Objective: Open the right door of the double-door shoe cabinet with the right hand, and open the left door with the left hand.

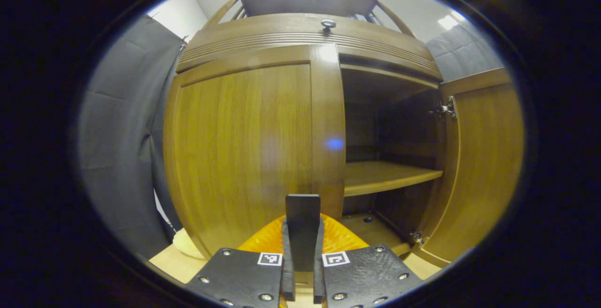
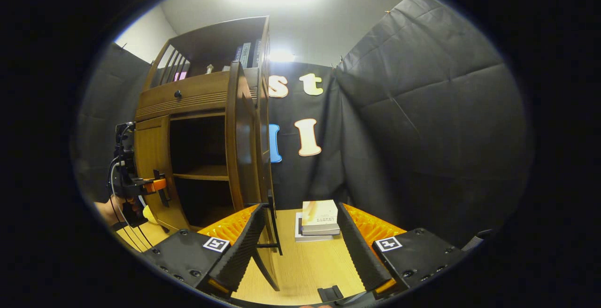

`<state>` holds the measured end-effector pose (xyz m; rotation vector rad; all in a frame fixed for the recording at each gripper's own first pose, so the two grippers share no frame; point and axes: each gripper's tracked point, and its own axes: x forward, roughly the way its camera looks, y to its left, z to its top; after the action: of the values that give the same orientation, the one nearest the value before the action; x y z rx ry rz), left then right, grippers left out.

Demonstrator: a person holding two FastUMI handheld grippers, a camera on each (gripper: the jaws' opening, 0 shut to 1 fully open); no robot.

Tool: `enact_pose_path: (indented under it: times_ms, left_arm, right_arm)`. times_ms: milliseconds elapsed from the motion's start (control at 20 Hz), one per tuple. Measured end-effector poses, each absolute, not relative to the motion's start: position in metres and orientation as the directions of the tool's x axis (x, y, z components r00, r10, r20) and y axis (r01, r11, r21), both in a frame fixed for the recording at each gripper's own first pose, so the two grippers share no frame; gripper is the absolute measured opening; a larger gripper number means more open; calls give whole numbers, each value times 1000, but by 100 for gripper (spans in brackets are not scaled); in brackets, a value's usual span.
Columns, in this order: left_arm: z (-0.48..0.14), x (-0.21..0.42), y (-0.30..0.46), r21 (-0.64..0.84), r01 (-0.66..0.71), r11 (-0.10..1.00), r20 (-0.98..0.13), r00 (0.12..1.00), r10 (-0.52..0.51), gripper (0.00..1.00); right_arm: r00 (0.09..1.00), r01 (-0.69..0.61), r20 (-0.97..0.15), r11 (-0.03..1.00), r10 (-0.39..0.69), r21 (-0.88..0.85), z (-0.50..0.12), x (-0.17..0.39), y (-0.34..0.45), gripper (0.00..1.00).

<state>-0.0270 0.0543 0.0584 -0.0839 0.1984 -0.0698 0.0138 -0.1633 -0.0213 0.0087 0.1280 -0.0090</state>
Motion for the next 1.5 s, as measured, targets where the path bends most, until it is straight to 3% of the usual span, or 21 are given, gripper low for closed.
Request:
enact_pose_path:
  times_ms: [100,200,250,700,750,900,1500]
  left_arm:
    - [62,-38,57,-96,72,993,-190,978,-90,19]
    - [63,-49,61,-99,83,992,-191,976,-101,13]
    - [64,-54,64,-101,88,991,-192,976,-106,19]
    - [73,-94,97,-107,75,991,-193,977,-95,16]
    - [74,-96,102,-106,74,992,-192,977,-93,19]
    - [78,-110,118,-99,71,993,-194,977,-90,12]
    - [85,-136,177,-37,26,999,-197,980,-33,18]
  right_arm:
    - [993,9,-120,1000,-8,1,-21,9,-157,96]
    - [993,4,-122,1000,-4,2,-21,2,-147,96]
    - [992,-2,-123,1000,2,2,-21,-2,-141,96]
    - [992,-54,-118,998,50,-28,-12,-28,-97,96]
    - [992,-57,-116,998,53,-28,-11,-31,-94,96]
    - [991,-68,-114,997,66,-20,-9,-36,-83,97]
    - [986,-113,-127,994,110,-14,-14,-60,-60,94]
